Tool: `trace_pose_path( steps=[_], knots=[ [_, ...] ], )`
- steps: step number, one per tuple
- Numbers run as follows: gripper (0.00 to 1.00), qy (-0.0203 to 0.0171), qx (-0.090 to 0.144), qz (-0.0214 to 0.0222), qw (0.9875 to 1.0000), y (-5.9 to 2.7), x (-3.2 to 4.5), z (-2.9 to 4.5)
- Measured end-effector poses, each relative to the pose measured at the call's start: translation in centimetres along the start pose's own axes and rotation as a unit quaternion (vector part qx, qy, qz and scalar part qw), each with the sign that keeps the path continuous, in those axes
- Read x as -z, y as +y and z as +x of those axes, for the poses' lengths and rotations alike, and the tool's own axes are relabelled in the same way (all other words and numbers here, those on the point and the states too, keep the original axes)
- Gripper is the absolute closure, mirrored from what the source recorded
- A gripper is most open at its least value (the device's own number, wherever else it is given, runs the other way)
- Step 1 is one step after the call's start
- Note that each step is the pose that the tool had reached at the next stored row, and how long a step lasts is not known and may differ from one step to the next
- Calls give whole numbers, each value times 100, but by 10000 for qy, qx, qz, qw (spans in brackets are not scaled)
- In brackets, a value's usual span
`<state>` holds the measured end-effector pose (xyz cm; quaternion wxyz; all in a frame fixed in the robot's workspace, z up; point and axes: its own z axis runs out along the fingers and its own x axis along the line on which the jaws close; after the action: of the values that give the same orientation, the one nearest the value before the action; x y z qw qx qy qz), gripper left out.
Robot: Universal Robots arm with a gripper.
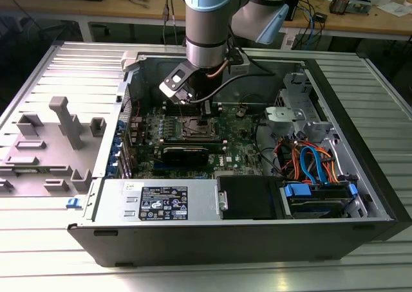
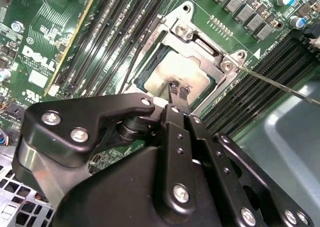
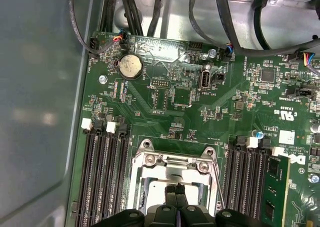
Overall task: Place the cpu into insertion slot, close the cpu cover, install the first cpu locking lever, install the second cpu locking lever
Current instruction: 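Install the first cpu locking lever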
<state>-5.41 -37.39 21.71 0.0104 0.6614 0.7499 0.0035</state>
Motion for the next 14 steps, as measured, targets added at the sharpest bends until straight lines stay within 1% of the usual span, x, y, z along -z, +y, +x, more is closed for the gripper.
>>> trace_pose_path(
  steps=[7,8,9,10,14],
  knots=[
    [89,0,0,1,10000,1,74,-1],
    [89,1,0,2,10000,2,127,-1],
    [89,1,0,7,10000,5,262,-3],
    [89,1,0,8,10000,6,307,-3],
    [89,2,0,8,10000,6,308,-3]
  ],
)
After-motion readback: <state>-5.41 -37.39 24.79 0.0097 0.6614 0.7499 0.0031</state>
